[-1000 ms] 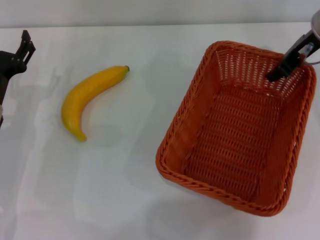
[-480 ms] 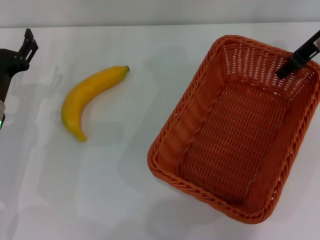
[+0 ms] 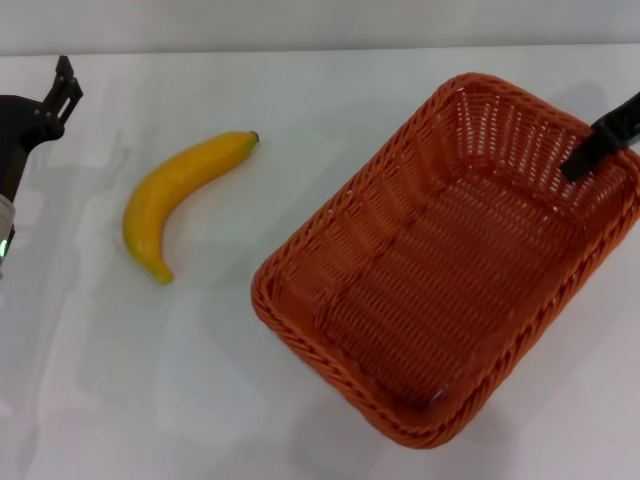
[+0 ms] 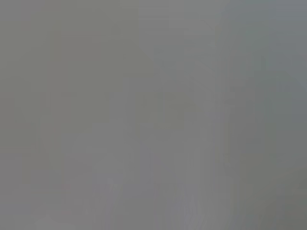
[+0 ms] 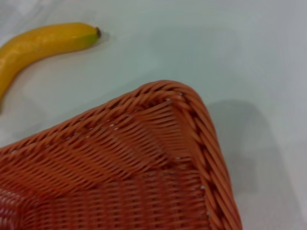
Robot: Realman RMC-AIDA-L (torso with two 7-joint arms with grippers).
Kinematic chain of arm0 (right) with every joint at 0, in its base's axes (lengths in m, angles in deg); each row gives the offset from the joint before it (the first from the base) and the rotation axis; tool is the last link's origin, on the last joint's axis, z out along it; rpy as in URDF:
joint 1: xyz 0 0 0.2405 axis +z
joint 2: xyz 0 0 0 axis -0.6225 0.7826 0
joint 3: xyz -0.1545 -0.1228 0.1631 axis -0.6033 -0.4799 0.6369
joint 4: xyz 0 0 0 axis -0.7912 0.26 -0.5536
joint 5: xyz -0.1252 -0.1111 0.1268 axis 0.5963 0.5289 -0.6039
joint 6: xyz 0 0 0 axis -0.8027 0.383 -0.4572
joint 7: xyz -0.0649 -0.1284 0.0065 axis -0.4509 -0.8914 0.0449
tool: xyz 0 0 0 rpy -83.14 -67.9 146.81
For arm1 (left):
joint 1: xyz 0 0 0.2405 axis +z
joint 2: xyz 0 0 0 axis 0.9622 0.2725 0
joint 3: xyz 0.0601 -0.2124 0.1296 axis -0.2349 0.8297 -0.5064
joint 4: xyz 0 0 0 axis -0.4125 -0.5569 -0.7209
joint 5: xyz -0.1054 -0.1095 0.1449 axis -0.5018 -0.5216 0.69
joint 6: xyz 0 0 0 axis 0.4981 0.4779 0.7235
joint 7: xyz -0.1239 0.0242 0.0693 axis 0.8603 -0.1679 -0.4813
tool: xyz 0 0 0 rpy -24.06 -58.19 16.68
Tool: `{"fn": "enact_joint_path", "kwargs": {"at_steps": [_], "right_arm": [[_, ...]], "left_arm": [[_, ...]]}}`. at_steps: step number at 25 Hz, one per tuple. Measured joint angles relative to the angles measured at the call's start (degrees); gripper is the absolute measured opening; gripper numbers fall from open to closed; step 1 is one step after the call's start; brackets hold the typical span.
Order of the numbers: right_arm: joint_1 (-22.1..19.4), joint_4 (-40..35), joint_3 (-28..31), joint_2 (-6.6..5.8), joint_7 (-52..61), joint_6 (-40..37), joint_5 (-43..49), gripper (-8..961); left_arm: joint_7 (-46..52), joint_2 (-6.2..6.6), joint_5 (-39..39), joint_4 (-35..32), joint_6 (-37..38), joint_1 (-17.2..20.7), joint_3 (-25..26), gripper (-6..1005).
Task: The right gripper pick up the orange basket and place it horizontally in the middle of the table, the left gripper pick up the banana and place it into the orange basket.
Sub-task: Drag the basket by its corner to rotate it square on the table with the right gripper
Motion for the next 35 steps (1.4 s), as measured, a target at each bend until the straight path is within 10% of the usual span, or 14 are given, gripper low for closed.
{"fn": "enact_joint_path", "kwargs": {"at_steps": [15,35], "right_arm": [[-6.6,6.9,8.5,-3.37,0.0,-1.4,-6.8,144],[-13.8,6.3,9.1,-0.49,-0.7,5.3,-18.6,144]], "left_arm": [[0.1,0.00,0.0,-0.5,-0.6,-0.1,0.0,893],[-0.1,0.00,-0.3,-0.5,-1.4,-0.9,0.3,892]]}}
